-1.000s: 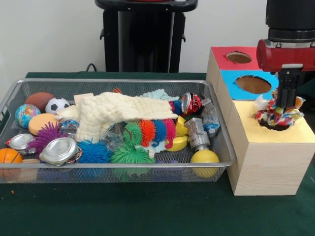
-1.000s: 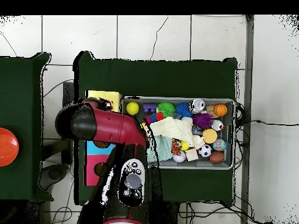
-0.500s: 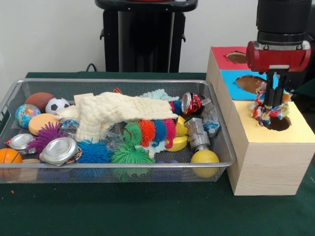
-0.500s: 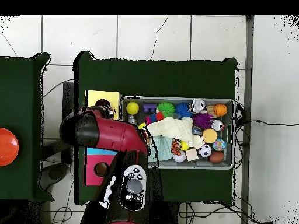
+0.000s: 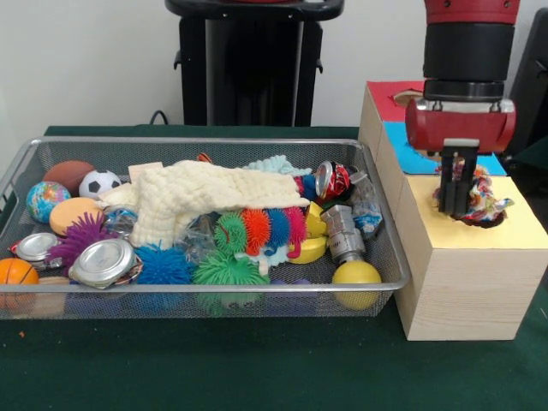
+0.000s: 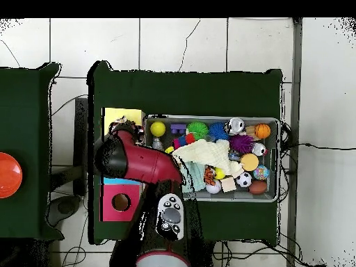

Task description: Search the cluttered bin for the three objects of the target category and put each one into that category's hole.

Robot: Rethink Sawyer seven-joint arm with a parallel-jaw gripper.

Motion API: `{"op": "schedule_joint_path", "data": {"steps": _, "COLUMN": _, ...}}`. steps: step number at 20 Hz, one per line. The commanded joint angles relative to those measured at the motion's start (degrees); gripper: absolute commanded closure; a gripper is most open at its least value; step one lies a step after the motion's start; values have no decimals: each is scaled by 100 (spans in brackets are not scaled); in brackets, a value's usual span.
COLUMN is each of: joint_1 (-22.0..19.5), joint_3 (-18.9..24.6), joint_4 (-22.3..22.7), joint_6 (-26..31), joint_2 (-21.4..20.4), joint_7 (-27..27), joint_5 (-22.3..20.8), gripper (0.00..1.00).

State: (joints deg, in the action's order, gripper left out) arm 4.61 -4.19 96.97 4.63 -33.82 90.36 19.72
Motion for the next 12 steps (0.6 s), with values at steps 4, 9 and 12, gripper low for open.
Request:
{"op": "schedule_joint_path", "data": {"steps": 4, "joint_1": -363, "joint_3": 960, "joint_4": 401, "joint_6": -1244, "joint_2": 866, "joint_7": 1581, "joint_5": -137, "gripper": 100}}
{"op": "schedule_joint_path", "data": {"steps": 9, "joint_1": -458, "joint_3": 1154, "joint_4": 362, "joint_6": -1440, "joint_2": 1013, "joint_7": 1567, "joint_5": -150, "gripper": 100}}
{"op": "schedule_joint_path", "data": {"steps": 12, "joint_1": -372, "joint_3": 1101, "joint_4": 328, "joint_6": -1455, "joint_2": 1048, "joint_7": 1612, "joint_5": -36, "gripper": 100}}
